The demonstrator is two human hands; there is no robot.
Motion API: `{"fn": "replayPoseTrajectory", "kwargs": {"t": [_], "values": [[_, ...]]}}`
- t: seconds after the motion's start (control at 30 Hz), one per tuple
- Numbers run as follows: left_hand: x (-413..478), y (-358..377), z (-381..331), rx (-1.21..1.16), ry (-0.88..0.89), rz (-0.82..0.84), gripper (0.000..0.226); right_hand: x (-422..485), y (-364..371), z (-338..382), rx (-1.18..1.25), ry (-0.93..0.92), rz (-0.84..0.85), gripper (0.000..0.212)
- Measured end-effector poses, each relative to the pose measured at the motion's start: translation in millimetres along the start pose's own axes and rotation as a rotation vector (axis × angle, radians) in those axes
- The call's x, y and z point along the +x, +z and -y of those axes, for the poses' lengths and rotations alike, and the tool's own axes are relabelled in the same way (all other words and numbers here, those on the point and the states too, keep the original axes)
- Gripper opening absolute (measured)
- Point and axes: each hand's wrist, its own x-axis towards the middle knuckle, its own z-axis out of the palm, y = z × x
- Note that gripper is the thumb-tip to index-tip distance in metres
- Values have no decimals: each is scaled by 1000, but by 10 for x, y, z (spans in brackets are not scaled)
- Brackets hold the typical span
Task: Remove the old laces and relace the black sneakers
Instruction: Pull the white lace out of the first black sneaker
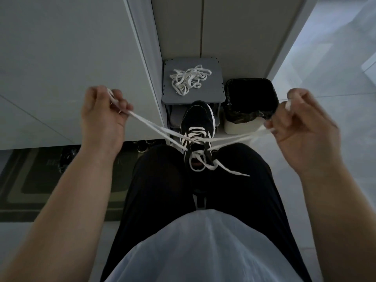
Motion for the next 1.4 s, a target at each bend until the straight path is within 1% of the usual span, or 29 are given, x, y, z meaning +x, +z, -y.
{"fn": "replayPoseTrajectory", "kwargs": {"t": [0.03,0.1,0.17,0.23,0.27,0.3,0.33,0.37,0.43,0.47,0.5,0.53,0.57,0.6,0.67,0.7,0.73,0.77,0.83,0.9,0.93,1.0,1.03,1.1,1.17,1.23,1.3,1.33,1.4], "values": [[-3,-8,7,123,48,0,26,3,-8,-15,-167,-8,-34,22],[-81,3,110,492,120,131,24,24,8,-127,-632,8,-23,22],[-195,26,290,841,160,405,16,43,52,-319,-1044,71,166,17],[-289,34,511,1159,210,682,4,56,102,-547,-1271,84,303,8],[-329,33,621,1324,252,754,11,60,121,-662,-1342,72,321,11],[-363,23,724,1475,280,785,21,63,144,-765,-1404,65,318,16],[-384,21,802,1579,285,769,28,66,158,-850,-1465,60,303,19],[-394,19,849,1619,278,740,31,67,171,-904,-1515,53,287,20],[-399,27,864,1582,267,710,27,90,153,-975,-1569,47,268,17],[-384,24,851,1507,266,696,22,104,136,-984,-1557,51,252,15],[-375,31,804,1403,261,659,16,111,137,-962,-1490,58,210,12],[-343,32,744,1271,247,596,14,107,154,-909,-1350,77,134,10],[-323,42,660,1126,223,510,19,94,184,-823,-1126,122,51,11],[-312,54,559,973,183,414,24,72,227,-710,-805,144,-9,14],[-290,93,339,633,136,255,28,25,261,-435,-139,93,-20,19],[-285,115,238,469,111,212,29,-1,249,-317,53,66,16,21],[-298,145,156,333,80,195,29,-17,238,-239,127,50,47,21],[-320,179,97,243,57,200,30,-31,233,-193,124,39,61,20],[-391,250,28,142,57,229,31,-45,201,-191,-33,12,34,17],[-416,269,39,137,76,240,29,-44,191,-254,-443,-27,34,18],[-421,267,59,212,94,251,27,-36,186,-327,-726,-40,62,19],[-425,245,150,518,111,307,19,-6,163,-511,-1203,-7,165,12],[-432,229,218,675,98,363,13,6,155,-603,-1354,38,204,3],[-445,172,391,954,53,515,11,20,140,-787,-1524,169,252,18],[-446,91,571,1269,53,635,14,29,141,-873,-1547,171,231,20],[-425,29,667,1477,73,662,20,35,153,-822,-1371,124,119,15],[-394,8,668,1494,77,606,20,29,180,-678,-1111,100,-20,12],[-384,10,643,1467,105,579,19,30,177,-598,-1032,56,-56,18],[-383,46,585,1398,200,549,16,22,183,-422,-1004,0,-10,27]]}}
